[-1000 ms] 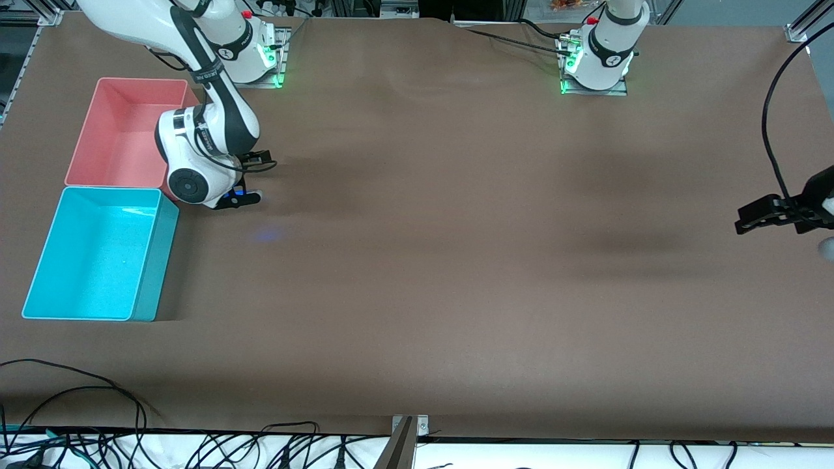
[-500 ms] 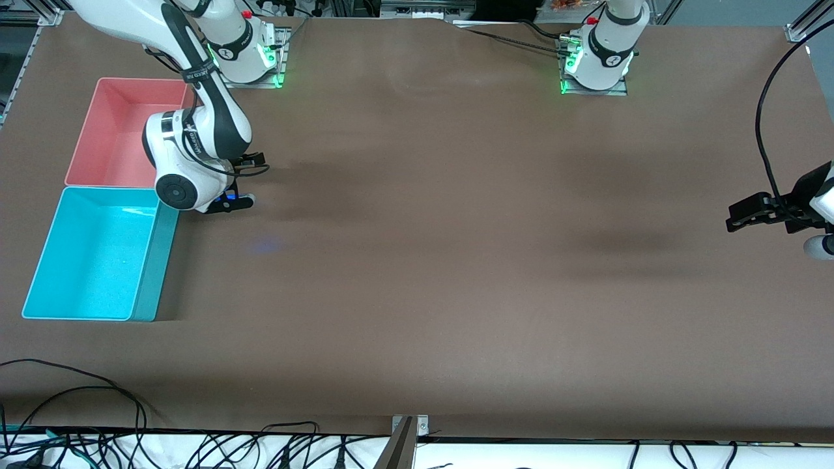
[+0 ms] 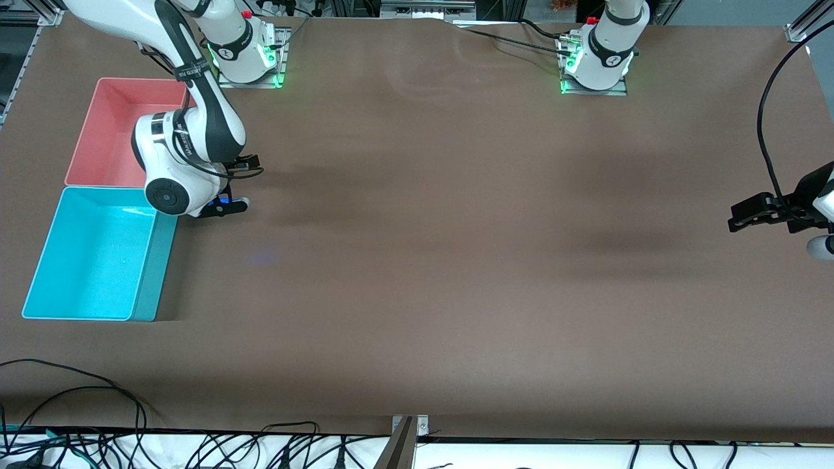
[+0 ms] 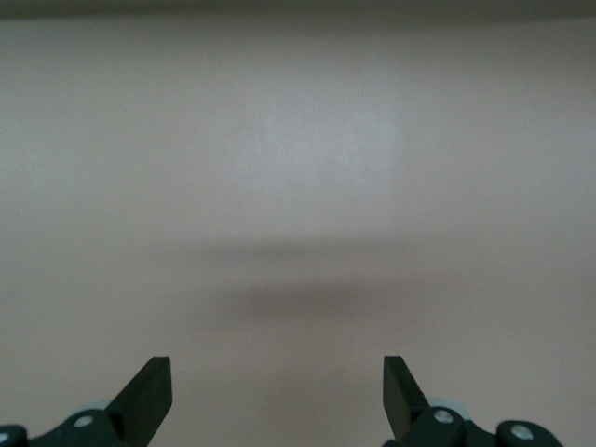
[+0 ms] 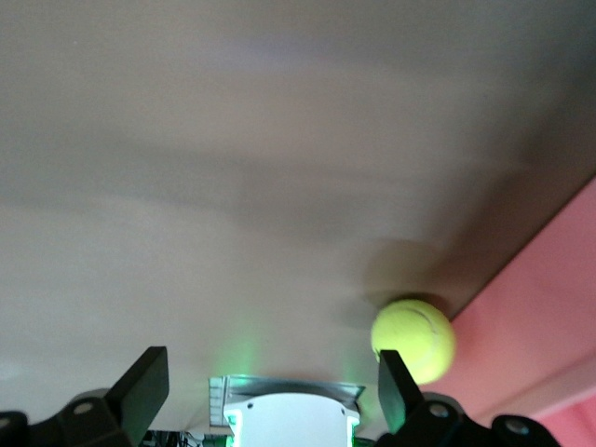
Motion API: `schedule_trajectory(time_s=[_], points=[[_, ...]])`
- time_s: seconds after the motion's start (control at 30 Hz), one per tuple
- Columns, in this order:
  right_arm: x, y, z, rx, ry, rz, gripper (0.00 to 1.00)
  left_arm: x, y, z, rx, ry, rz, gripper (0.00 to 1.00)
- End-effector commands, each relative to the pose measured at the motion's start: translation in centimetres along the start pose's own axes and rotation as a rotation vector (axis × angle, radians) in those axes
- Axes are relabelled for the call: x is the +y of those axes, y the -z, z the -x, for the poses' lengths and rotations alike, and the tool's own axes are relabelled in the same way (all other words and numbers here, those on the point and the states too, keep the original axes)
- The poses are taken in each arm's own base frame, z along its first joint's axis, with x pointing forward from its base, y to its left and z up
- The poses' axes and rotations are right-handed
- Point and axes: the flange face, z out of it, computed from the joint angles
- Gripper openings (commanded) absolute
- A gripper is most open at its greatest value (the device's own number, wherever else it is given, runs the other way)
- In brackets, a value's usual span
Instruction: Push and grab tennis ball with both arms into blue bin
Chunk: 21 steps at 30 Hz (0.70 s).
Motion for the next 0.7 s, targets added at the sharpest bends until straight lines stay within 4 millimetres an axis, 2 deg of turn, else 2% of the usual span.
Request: schedule_trajectory(time_s=[0.0,0.13,0.23,0.43,0.57,0.67], points=[[0.1,1.2,0.6,-0.002,0.029,0.025,1.00,-0.2,0.2,0.2,-0.013,-0.018,-0.013,1.00],[0.3,1.5,1.1,0.003,0.116,0.056,1.00,-0.2,0.2,0.3,-0.018,-0.017,-0.014,1.00],[0.7,0.6,1.8,-0.007,0.183,0.070,1.00,-0.2,0.2,0.4,-0.020,-0.017,-0.014,1.00],[1.4,-2.8,3.4,-0.043,0.288,0.140,1.00,-0.2,0.4,0.7,-0.029,-0.015,-0.015,1.00],[1.5,-4.8,4.8,-0.004,0.388,0.169,1.00,-0.2,0.3,0.7,-0.035,-0.015,-0.015,1.00],[1.3,-7.0,5.6,-0.001,0.434,0.173,1.00,-0.3,0.4,0.8,-0.040,-0.015,-0.015,1.00]])
